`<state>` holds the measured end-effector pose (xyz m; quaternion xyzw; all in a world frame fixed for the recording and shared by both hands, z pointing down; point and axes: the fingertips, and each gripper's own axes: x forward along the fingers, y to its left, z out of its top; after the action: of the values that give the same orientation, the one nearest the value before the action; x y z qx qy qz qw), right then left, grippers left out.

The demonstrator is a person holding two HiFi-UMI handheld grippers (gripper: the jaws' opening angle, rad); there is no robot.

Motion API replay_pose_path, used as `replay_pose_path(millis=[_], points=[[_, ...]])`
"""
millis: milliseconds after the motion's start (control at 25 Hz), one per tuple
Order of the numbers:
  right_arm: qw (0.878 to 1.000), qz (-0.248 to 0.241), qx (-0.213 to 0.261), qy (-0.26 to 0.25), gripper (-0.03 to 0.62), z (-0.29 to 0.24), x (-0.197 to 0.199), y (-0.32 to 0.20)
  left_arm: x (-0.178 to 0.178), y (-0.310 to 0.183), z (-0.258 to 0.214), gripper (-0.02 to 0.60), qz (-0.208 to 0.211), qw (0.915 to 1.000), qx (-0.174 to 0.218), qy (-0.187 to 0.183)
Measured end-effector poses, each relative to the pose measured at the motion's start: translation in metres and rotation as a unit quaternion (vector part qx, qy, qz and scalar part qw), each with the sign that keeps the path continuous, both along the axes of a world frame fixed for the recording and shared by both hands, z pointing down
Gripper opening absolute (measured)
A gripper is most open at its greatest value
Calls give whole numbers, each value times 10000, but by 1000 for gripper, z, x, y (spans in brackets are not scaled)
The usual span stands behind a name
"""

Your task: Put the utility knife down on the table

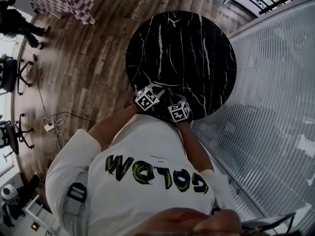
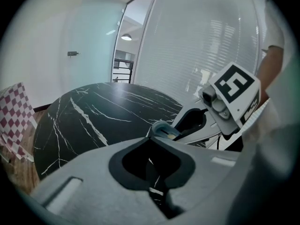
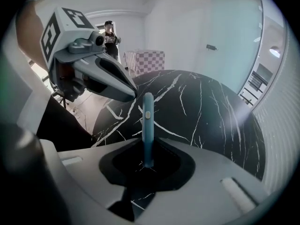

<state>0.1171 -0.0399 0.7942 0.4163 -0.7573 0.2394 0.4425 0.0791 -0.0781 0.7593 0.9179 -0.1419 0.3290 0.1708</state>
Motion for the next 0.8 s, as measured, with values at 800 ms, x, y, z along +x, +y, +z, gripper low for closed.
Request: replay_pose_path(millis=[800], points=[[9954,-316,-877,225,72,34,-1,7,5,12,48,0,405,9961,-452,-640]])
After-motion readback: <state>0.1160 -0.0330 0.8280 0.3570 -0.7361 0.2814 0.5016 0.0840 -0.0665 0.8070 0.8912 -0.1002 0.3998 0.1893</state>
